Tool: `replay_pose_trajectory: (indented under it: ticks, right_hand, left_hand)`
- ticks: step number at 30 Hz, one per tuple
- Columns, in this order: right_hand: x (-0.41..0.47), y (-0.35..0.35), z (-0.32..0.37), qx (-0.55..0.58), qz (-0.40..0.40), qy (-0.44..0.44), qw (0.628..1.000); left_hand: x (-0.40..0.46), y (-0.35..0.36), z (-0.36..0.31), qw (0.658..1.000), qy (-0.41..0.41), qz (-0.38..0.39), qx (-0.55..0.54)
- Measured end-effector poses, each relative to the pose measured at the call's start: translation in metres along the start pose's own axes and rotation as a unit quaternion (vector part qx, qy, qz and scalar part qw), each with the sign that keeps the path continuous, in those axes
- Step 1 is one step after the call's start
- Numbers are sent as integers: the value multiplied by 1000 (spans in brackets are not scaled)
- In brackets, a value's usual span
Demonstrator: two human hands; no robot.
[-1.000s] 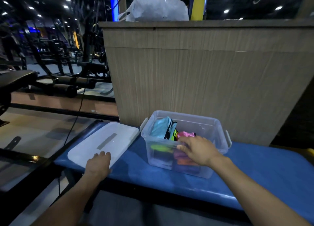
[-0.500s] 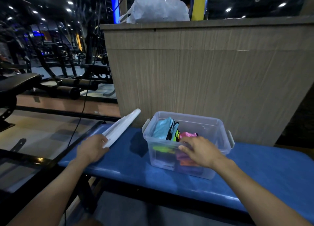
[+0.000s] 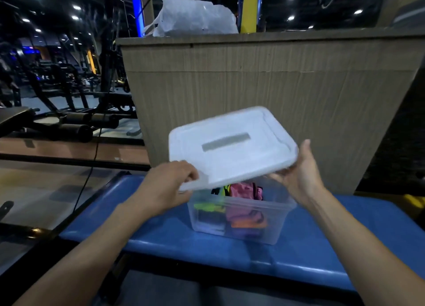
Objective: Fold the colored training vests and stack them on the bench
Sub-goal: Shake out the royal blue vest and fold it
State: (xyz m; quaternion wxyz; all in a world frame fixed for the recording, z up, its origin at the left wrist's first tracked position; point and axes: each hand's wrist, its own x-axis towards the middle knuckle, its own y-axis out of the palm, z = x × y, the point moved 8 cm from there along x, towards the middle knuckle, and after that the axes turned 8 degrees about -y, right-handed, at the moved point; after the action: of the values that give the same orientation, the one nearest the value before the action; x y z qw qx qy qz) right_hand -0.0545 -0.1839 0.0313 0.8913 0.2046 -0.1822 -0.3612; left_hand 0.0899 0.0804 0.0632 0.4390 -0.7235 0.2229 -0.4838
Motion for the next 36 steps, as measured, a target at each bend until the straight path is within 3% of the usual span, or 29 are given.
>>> replay_pose_trajectory:
  ticks: [2, 4, 7, 11, 15, 19, 25, 27, 28, 30, 32, 34, 36]
  right_hand:
    - [0, -24, 2, 2, -43, 7, 999]
    - [0, -56, -3, -161, -97, -16, 982]
    - [2, -87, -9, -414, -98, -29, 905]
    - [-3, -91, -5, -646, -41, 14, 762]
    - [-3, -74, -3, -697, 2, 3, 717]
    - [-7, -64, -8, -770, 45, -8, 636]
    - [-9, -55, -2, -802, 76, 15, 592]
    - [-1, -62, -1, -795, 74, 41, 601]
    - [2, -68, -3, -772, 71, 57, 629]
    - [5, -81, -12, -665, 59, 95, 738]
    - [-2, -89, -24, -518, 23, 142, 843]
    - [-2, -96, -29, -472, -6, 137, 871]
    - [3, -95, -26, -472, -31, 95, 876]
  left_hand:
    - [3, 25, -9, 998, 40, 51, 20]
    - [6, 41, -6, 995, 40, 84, 32]
    - [10, 52, 3, 994, 40, 95, 40]
    - [18, 56, 13, 993, 49, 105, -26]
    - [24, 57, 31, 989, 12, 126, -83]
    - [14, 58, 43, 984, -31, 109, -137]
    - [25, 66, 50, 973, -117, 37, -193]
    - [35, 74, 64, 968, -172, 21, -182]
    - [36, 80, 78, 956, -225, 28, -185]
    - [25, 97, 98, 895, -349, 82, -264]
    - [12, 120, 98, 812, -410, 149, -388]
    - [10, 127, 94, 787, -415, 136, -436]
    - [15, 124, 92, 791, -399, 88, -455]
